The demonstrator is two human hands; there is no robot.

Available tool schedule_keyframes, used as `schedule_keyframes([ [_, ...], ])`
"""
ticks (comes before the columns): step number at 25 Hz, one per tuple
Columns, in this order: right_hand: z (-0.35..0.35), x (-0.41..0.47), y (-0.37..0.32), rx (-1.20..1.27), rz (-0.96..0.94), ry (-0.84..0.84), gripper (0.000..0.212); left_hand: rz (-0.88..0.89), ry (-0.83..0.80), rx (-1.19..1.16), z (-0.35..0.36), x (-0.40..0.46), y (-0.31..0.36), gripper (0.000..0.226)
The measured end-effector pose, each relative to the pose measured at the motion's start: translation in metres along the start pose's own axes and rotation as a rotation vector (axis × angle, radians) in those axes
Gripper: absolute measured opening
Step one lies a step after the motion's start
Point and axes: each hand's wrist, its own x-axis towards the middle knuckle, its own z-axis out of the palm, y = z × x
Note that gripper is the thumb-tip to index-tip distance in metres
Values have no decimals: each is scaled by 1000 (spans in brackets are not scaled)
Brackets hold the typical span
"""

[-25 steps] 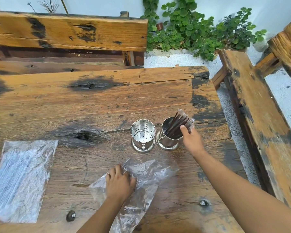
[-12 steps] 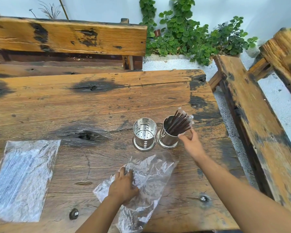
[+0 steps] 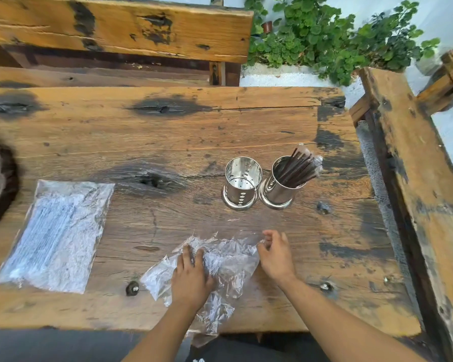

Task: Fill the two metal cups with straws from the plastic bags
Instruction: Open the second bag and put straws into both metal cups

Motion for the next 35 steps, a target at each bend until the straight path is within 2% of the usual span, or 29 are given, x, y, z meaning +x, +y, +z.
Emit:
schedule_keyframes([
  [7, 51, 18, -25, -95, -153, -205, 31, -303, -16, -75, 22, -52, -46, 83],
  [12, 99, 27, -64, -212, -328, -355, 33, -533, 33, -231, 39, -89, -86, 86],
  [19, 200, 22, -165, -433, -598, -481, 26, -621, 95, -339, 46, -105, -146, 87],
  [22, 264, 10, -218, -499, -699, -587, 19, -660, 146, -441, 50, -114, -168, 81],
  [26, 340, -1, -277, -429, -716, -766, 35, -669, 203, -598, 57, -118, -182, 75],
  [28, 365, 1, -299, -437, -764, -742, 35, -675, 230, -670, 59, -116, -184, 75],
  [30, 389, 2, -314, -581, -939, -643, 28, -675, 245, -672, 60, -114, -188, 72],
  [33, 404, 3, -322, -857, -1174, -561, 49, -655, 238, -579, 60, -110, -192, 69],
  [35, 403, 8, -322, -898, -1176, -583, 57, -633, 239, -504, 58, -109, -197, 70],
])
